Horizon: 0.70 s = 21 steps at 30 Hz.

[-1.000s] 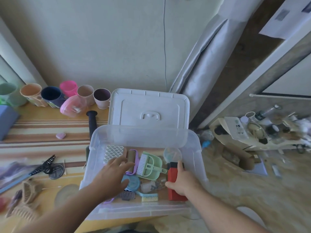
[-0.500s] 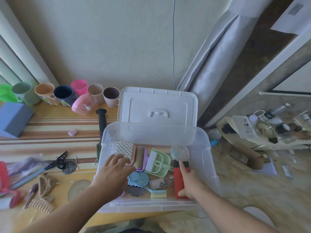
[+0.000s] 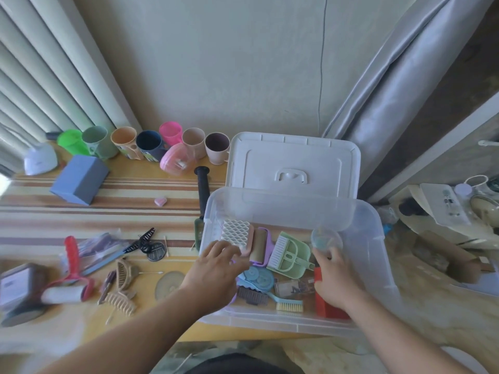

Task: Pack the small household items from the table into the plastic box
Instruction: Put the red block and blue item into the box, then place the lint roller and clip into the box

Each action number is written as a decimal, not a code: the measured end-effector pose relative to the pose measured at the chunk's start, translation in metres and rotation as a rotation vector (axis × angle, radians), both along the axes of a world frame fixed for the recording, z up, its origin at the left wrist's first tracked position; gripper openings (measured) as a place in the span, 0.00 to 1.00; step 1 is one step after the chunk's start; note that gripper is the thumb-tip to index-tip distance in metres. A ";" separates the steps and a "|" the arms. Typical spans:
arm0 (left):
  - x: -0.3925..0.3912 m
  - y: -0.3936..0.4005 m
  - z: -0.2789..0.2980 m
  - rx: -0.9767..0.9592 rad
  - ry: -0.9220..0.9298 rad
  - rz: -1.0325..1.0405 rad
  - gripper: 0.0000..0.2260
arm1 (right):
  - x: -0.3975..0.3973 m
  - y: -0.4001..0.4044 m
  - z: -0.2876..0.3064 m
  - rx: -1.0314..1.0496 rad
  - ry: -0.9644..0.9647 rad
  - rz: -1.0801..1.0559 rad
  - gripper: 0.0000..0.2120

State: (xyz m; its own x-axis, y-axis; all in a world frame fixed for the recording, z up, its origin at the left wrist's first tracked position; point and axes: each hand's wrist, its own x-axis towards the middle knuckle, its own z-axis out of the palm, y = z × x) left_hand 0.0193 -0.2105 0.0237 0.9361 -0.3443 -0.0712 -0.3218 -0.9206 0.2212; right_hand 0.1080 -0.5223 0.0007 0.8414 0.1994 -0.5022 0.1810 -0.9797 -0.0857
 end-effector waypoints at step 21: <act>-0.080 0.354 -0.070 0.129 0.233 0.761 0.33 | -0.055 0.434 -0.016 0.317 0.115 0.489 0.29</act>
State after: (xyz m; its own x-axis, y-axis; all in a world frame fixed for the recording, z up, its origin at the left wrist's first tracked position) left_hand -0.0607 0.1433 -0.0463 0.8667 0.4062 -0.2894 0.4453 -0.8916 0.0821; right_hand 0.0531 -0.0882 -0.0149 0.5577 0.7052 -0.4377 0.5770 -0.7085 -0.4064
